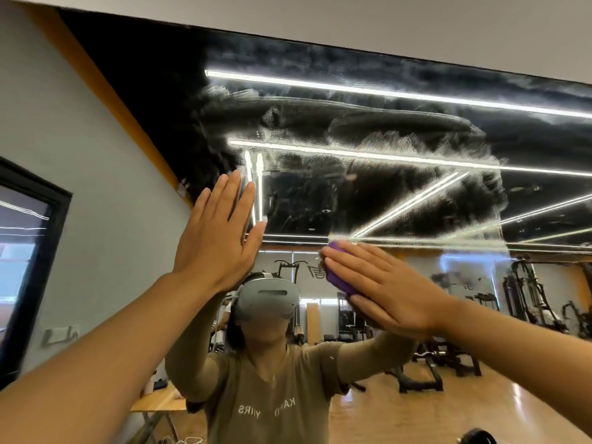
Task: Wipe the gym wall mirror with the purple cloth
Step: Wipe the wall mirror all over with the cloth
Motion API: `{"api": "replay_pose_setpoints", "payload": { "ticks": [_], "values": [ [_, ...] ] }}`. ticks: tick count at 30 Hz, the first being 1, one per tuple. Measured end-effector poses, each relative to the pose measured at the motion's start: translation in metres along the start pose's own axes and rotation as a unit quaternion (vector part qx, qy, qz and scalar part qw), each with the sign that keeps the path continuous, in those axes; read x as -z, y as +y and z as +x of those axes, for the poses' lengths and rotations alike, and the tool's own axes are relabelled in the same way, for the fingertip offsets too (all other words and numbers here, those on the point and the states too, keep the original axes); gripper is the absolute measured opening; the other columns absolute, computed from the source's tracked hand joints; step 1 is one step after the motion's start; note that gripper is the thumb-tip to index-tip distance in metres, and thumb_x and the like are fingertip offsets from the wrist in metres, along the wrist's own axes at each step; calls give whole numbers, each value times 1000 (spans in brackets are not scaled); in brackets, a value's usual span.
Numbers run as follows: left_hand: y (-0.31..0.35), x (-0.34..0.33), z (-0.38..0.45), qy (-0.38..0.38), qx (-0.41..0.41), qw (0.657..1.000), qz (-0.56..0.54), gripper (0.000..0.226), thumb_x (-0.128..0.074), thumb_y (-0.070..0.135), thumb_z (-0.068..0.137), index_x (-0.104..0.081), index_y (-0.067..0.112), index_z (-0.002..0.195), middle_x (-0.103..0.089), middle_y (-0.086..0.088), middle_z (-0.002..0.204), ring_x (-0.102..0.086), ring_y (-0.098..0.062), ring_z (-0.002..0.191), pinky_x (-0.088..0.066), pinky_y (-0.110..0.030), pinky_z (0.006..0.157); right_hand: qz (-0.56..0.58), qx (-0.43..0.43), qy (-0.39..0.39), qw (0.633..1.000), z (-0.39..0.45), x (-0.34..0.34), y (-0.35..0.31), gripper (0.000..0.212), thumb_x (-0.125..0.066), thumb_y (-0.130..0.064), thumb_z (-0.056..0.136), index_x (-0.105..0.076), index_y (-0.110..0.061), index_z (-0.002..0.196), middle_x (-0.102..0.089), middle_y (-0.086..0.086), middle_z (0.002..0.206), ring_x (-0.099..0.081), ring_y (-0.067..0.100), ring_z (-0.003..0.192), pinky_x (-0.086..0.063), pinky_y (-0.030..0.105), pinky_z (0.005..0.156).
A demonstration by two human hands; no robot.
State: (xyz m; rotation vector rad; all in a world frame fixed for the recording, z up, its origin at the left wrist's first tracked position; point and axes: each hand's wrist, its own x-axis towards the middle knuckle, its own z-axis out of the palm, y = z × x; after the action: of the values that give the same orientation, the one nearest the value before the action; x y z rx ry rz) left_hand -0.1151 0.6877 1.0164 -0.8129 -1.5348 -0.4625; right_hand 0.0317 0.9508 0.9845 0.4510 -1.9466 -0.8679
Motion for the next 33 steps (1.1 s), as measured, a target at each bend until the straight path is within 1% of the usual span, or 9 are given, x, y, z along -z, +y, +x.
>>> {"api": "replay_pose_setpoints", "payload": {
  "ticks": [4,6,8,11,17,22,24,28,33],
  "values": [
    [-3,-3,-3,0,-6,1000,13,74,-5,60,96,-1,21,158,7,-1,167,12,-16,153,20,-24,120,35,-113,35,992,46,21,51,63,-21,-50,105,-4,-22,159,-5,-1,168,8,7,154,6,30,126],
    [-2,-2,-3,-3,-5,1000,23,73,1,61,94,7,23,157,16,1,164,19,-15,152,24,-23,117,55,-201,58,976,75,34,76,68,-21,-47,102,-5,-16,160,-3,3,169,7,11,154,2,36,127],
    [-3,-1,-3,-11,-4,1000,26,74,5,61,92,12,25,155,20,1,164,23,-14,151,26,-23,116,65,-282,78,954,97,43,93,69,-22,-44,103,-7,-9,161,-3,7,169,4,18,155,5,32,125],
    [-5,0,-3,-13,-7,1000,26,73,5,61,92,13,25,155,18,0,166,25,-13,150,26,-23,116,63,-316,104,941,107,39,78,70,-21,-43,101,-9,-7,160,-5,9,169,1,21,156,6,29,123],
    [-6,-1,-2,-19,-11,999,24,74,5,62,91,13,25,155,20,1,165,27,-12,149,27,-23,115,17,-10,42,999,33,-1,-23,58,-34,-35,105,-22,-15,159,-19,1,166,-6,13,156,2,29,126],
    [-6,0,-2,-25,-13,999,20,75,7,63,89,15,27,154,21,1,165,28,-11,148,28,-23,115,-9,103,-33,994,24,1,-11,54,-22,-37,109,-24,-17,159,-20,1,167,-9,15,156,3,29,126],
    [-6,0,-3,-19,-15,1000,14,74,4,62,91,13,27,155,18,1,166,26,-11,149,27,-23,115,22,53,-16,998,44,8,6,56,-24,-40,107,-24,-16,158,-23,3,165,-11,16,155,-1,31,126],
    [-7,-2,-3,-8,-22,1000,11,71,-1,60,95,10,25,156,14,0,167,22,-12,151,25,-23,116,41,-205,75,975,97,32,55,65,-21,-42,103,-10,-14,160,-9,4,169,0,16,155,-5,41,127],
    [-9,-4,-5,-3,-20,1000,7,71,-1,60,95,10,25,156,13,0,167,21,-12,151,25,-24,117,48,-368,108,922,134,33,52,74,-12,-44,97,-5,-8,161,0,8,170,5,20,156,9,29,123]
  ]
}}
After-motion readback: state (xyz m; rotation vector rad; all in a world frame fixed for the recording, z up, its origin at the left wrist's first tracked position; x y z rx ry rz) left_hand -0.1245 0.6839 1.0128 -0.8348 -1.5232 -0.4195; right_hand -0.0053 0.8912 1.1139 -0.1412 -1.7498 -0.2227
